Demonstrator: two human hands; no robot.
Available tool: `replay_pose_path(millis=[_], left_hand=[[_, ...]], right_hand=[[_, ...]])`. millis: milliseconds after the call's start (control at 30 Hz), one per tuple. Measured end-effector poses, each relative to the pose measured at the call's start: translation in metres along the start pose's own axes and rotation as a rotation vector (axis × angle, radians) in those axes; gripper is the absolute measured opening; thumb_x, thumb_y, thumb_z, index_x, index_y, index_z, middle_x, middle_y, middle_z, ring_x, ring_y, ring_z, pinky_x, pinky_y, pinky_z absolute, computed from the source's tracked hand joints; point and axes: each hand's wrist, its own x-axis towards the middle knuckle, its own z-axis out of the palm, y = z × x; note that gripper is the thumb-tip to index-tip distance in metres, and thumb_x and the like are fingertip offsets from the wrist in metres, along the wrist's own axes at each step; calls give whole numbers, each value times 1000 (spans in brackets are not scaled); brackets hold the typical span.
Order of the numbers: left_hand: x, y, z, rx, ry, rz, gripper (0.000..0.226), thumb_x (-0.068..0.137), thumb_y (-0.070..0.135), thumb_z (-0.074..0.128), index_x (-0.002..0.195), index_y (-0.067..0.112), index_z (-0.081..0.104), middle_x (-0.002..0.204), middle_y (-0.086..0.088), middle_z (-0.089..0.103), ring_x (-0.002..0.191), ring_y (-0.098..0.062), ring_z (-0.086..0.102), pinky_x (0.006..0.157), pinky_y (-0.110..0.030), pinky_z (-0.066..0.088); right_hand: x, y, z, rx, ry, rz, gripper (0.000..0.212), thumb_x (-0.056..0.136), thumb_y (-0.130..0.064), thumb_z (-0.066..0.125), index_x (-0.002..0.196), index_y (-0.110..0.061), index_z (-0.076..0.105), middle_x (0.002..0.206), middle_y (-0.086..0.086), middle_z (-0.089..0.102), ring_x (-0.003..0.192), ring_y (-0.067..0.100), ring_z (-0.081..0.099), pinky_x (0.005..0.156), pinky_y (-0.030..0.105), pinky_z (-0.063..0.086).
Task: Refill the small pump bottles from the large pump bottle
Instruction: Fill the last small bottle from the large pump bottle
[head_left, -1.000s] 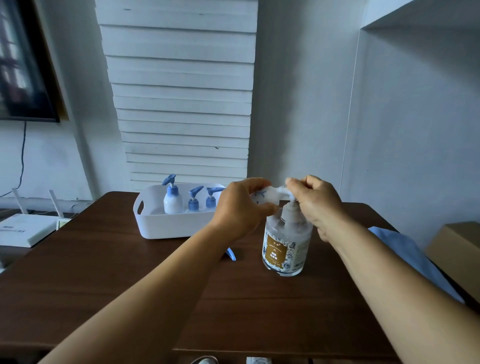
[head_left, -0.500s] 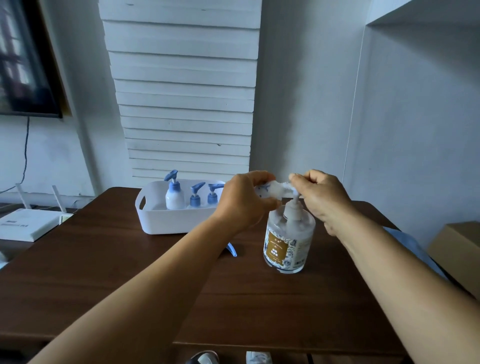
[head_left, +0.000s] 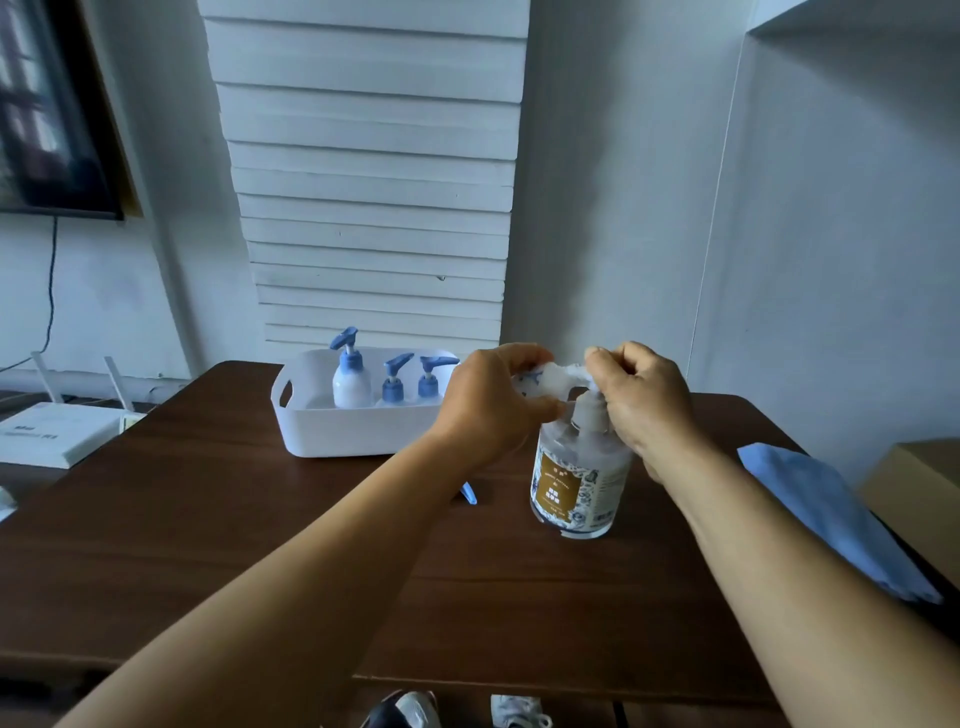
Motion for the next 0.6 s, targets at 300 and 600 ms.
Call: replay_pose_path(millis=[300,600], left_hand=[[3,6,-4,-6,-8,20,48,69,21,80,114,20,65,104,6,69,87,-7,60,77,-16,43],[1,7,-4,0,3,16,50,69,21,80,115,19,64,106,6,69,92,-8,62,78,-14,42]], right_hand=[[4,-6,-7,42,-16,0,34,91,-34,55,63,-16,48,60,-3,50,59,11,46,55,26,37],[5,-13,-13,-28,-49,5,35,90,-32,55,60,-17,46,58,-3,48,59,11,45,53,26,36]])
